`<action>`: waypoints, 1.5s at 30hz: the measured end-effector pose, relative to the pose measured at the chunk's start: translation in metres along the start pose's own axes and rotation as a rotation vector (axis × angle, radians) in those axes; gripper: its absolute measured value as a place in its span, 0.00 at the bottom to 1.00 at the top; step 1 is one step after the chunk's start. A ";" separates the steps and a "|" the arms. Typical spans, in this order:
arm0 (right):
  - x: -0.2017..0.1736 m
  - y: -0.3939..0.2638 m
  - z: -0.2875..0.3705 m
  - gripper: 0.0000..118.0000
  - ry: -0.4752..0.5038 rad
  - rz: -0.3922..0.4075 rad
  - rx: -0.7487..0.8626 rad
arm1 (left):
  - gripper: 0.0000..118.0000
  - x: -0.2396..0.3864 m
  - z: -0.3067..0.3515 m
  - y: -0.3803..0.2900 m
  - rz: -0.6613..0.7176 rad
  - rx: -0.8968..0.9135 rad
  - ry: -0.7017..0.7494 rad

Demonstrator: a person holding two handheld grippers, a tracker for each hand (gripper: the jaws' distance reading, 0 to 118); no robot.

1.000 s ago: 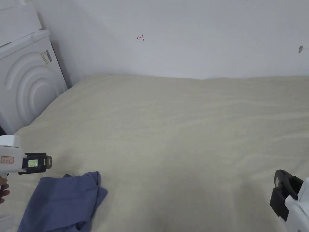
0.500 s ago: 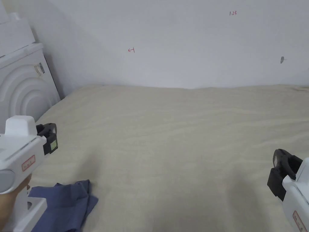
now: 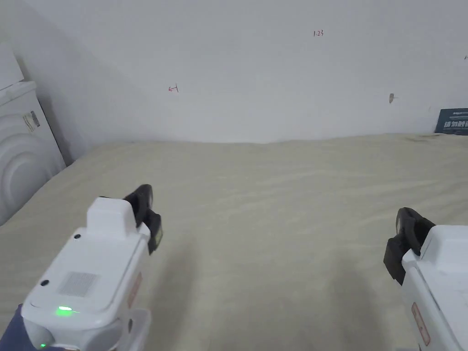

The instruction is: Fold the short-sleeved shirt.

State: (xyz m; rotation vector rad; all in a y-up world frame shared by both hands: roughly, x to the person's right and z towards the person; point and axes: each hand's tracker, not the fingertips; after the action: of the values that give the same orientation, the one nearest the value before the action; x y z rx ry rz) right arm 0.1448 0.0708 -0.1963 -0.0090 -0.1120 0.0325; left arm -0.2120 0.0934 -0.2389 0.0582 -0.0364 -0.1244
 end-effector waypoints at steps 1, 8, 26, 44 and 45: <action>0.000 -0.002 0.000 0.00 -0.004 0.009 0.003 | 0.00 0.008 0.000 -0.004 0.006 0.003 -0.001; 0.003 -0.017 0.003 0.00 -0.033 0.042 0.037 | 0.00 0.046 0.005 -0.034 0.038 0.054 0.015; 0.002 -0.031 0.001 0.00 -0.047 0.045 0.043 | 0.00 0.067 0.003 -0.052 0.023 0.066 0.036; 0.001 -0.028 0.002 0.00 -0.042 0.052 0.052 | 0.00 0.061 0.003 -0.054 0.019 0.064 0.044; 0.001 -0.028 0.002 0.00 -0.043 0.051 0.052 | 0.00 0.061 0.003 -0.054 0.018 0.064 0.044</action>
State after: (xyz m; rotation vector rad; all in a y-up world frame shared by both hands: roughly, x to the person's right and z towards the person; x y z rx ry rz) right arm 0.1460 0.0430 -0.1936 0.0408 -0.1538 0.0870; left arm -0.1585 0.0318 -0.2368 0.1246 0.0034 -0.1042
